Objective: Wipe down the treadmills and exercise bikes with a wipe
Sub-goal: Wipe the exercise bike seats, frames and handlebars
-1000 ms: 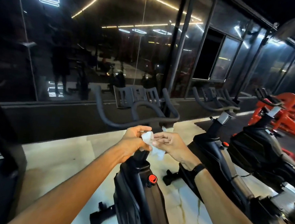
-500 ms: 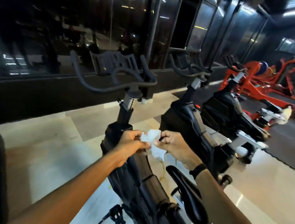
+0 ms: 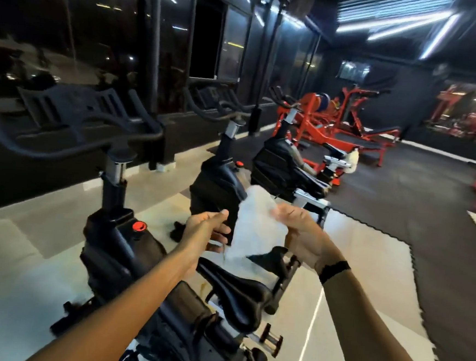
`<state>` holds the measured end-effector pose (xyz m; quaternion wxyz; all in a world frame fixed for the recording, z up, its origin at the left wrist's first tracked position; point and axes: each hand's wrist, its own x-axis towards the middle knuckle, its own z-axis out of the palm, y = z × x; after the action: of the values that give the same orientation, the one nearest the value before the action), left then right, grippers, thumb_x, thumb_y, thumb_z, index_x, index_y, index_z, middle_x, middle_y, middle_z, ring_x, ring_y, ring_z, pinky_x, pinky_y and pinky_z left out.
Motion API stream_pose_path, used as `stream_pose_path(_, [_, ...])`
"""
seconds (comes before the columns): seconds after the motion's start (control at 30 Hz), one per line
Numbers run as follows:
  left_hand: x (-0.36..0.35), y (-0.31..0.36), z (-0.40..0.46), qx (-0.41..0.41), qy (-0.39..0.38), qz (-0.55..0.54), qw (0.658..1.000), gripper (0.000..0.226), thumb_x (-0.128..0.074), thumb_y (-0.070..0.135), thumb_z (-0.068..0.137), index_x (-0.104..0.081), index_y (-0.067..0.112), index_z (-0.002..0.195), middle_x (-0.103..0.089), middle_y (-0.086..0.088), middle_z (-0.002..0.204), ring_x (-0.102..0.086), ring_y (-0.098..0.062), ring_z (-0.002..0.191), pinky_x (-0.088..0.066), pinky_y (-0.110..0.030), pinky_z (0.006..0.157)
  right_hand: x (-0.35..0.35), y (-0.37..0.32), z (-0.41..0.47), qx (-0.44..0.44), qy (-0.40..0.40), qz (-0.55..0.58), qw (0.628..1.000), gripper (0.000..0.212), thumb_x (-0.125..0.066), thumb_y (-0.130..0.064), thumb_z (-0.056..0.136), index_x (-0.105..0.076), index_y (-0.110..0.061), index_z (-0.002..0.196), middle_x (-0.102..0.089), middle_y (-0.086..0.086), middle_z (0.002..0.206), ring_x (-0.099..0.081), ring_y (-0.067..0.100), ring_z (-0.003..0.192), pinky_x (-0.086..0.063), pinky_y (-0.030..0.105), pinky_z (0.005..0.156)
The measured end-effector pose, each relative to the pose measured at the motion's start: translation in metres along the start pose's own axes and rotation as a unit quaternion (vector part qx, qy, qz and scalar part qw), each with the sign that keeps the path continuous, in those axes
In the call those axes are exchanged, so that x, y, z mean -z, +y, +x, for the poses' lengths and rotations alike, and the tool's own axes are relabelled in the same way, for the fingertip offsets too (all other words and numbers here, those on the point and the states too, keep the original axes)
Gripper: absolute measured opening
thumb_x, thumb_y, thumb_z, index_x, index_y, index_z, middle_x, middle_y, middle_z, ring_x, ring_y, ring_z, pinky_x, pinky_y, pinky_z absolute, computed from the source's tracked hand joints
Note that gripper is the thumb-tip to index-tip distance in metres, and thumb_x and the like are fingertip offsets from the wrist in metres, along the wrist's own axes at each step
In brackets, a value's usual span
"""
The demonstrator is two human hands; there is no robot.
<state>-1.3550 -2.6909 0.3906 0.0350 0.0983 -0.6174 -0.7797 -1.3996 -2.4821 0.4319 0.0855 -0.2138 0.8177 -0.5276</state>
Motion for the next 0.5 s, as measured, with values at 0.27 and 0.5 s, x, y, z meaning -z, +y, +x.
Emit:
stream_pose_path(0.27, [-0.156,-0.022,0.004,-0.017,-0.092,0.038,0.995,0.012,-0.064,0.024,0.094,-0.069,0.014,0.098,-0.074,-0.007,0.088,-0.062,-0.019,0.071,-0.048,-0.034,0.065,0.128,0.045,-0.062,-0.003,0.057,-0.063,0.996,0.021,-0.072,-0.013,0.091,-0.064,-0.012,0.072,-0.059,-0.002,0.064,-0.054,0.009,0.059,-0.041,0.024,0.056])
stream_pose_path(0.5, [-0.304,-0.057,-0.012,-0.062,-0.205,0.101,0.972,0.014,-0.073,0.01,0.087,-0.07,0.002,0.097,-0.068,-0.001,0.078,-0.061,-0.01,0.071,-0.048,-0.018,0.062,0.249,0.083,-0.116,0.013,0.031,-0.002,0.999,0.031,-0.075,-0.028,0.079,-0.066,0.0,0.09,-0.065,0.009,0.084,-0.06,0.016,0.078,-0.047,0.024,0.068])
